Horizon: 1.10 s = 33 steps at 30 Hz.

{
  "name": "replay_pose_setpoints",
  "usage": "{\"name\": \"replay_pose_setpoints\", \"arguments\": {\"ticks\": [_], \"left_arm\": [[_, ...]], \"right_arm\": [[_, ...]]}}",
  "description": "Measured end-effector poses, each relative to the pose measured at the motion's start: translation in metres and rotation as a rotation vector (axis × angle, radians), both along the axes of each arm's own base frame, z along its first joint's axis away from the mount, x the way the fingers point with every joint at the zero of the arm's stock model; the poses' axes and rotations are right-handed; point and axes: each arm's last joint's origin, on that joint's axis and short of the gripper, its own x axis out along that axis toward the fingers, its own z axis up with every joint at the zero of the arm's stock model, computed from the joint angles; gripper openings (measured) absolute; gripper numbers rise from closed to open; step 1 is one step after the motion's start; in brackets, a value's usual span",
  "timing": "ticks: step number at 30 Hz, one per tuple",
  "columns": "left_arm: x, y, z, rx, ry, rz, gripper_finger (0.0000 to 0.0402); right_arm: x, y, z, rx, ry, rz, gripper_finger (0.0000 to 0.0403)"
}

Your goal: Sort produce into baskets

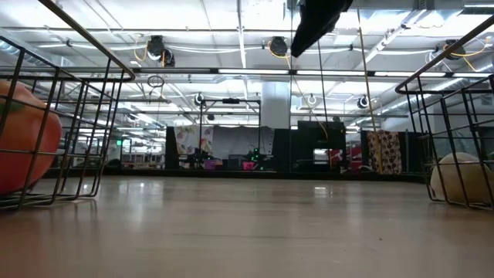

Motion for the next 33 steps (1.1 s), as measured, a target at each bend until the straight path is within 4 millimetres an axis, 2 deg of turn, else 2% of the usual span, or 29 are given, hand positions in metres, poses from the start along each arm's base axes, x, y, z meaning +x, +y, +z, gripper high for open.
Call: {"name": "replay_pose_setpoints", "arguments": {"ticks": [4,10,13,15,19,23,28,30,33], "left_arm": [[0.003,0.005,0.0,0.093,-0.037,-0.062,0.0391],[0.019,0.012,0.013,0.399,-0.344,-0.216,0.0393],[0.026,0.017,0.02,0.565,-0.441,-0.285,0.0386],[0.032,0.022,0.025,0.649,-0.467,-0.325,0.0368],[0.055,0.028,0.033,0.733,-0.456,-0.431,0.0298],[0.079,0.039,0.044,0.829,-0.438,-0.533,0.0198],[0.107,0.055,0.061,0.825,-0.473,-0.666,0.0065],[0.115,0.065,0.064,0.838,-0.491,-0.695,0.0022],[0.124,0.086,0.068,0.84,-0.536,-0.669,0.0012]], "right_arm": [[0.004,0.005,0.003,0.002,-0.054,0.029,0.0153],[0.013,0.017,0.011,-0.03,-0.169,0.138,0.0152],[0.017,0.029,0.017,-0.066,-0.25,0.235,0.0138],[0.017,0.036,0.02,-0.087,-0.283,0.289,0.0122],[0.011,0.046,0.026,-0.089,-0.302,0.331,0.0069],[-0.002,0.051,0.033,-0.086,-0.284,0.371,0.0011],[-0.023,0.049,0.054,-0.066,-0.325,0.413,0.0005],[-0.03,0.048,0.056,-0.087,-0.341,0.442,0.0002],[-0.041,0.04,0.051,-0.092,-0.397,0.463,0.0001]]}}
